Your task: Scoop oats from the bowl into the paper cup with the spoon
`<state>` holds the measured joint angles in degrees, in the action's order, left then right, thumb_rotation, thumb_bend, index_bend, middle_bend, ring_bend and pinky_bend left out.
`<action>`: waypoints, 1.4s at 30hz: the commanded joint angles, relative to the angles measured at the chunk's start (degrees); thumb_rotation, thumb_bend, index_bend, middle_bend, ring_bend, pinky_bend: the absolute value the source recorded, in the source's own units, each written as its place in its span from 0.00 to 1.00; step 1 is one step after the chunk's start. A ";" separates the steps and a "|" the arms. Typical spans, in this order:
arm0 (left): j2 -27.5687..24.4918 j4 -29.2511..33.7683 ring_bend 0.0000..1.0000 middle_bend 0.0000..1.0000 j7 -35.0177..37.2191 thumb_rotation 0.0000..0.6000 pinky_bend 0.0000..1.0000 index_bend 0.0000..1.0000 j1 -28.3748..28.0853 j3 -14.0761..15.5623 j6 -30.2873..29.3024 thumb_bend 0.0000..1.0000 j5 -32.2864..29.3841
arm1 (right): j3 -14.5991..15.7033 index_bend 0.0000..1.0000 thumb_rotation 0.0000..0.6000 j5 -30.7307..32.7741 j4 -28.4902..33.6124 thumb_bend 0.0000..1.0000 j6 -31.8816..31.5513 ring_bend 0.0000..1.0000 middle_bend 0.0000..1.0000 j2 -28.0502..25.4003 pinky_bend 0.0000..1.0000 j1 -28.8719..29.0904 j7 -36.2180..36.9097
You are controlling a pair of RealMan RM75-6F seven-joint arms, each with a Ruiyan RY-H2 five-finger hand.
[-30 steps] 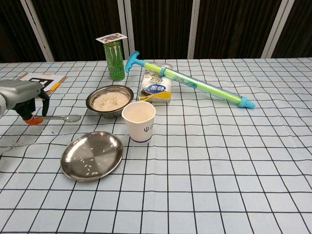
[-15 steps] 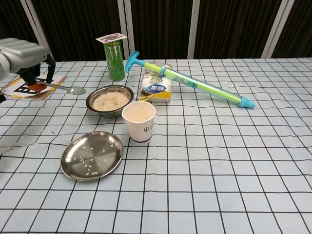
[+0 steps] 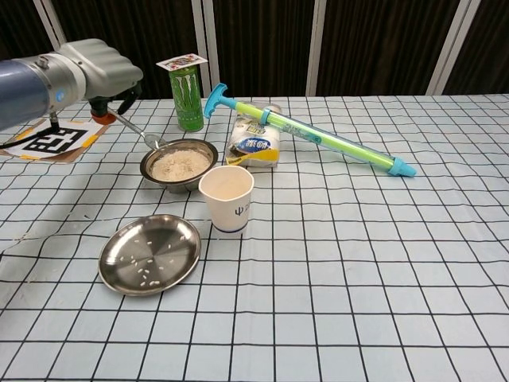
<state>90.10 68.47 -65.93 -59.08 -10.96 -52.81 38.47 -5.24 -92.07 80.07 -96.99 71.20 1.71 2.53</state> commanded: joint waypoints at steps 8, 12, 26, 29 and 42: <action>5.33 -9.19 1.00 1.00 -5.07 1.00 1.00 0.57 -4.29 4.74 1.11 0.49 5.70 | 0.02 0.00 1.00 -0.05 -0.15 0.38 -0.08 0.00 0.04 0.09 0.09 -0.04 0.11; 6.28 -12.23 1.00 1.00 -5.08 1.00 1.00 0.57 -5.32 6.17 1.34 0.49 9.44 | -0.01 0.00 1.00 -0.11 -0.15 0.38 -0.25 0.00 0.04 0.16 0.09 -0.08 0.06; 9.92 -22.62 1.00 1.00 0.38 1.00 1.00 0.57 -5.82 10.30 -0.26 0.49 22.99 | -0.01 0.00 1.00 -0.13 0.02 0.38 -0.28 0.00 0.04 0.21 0.09 -0.12 -0.20; 10.94 -24.26 1.00 1.00 0.52 1.00 1.00 0.57 -6.00 10.62 -0.25 0.49 24.70 | -0.07 0.00 1.00 -0.15 0.02 0.38 -0.42 0.00 0.04 0.23 0.09 -0.14 -0.26; 12.64 -29.08 1.00 1.00 2.33 1.00 1.00 0.57 -5.04 11.53 1.12 0.49 30.26 | -0.11 0.00 1.00 -0.23 0.20 0.38 -0.78 0.00 0.04 0.50 0.09 -0.29 -0.82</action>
<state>102.72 39.56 -63.91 -64.22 0.48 -51.83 68.40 -5.35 -92.31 80.28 -97.78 71.69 1.42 1.71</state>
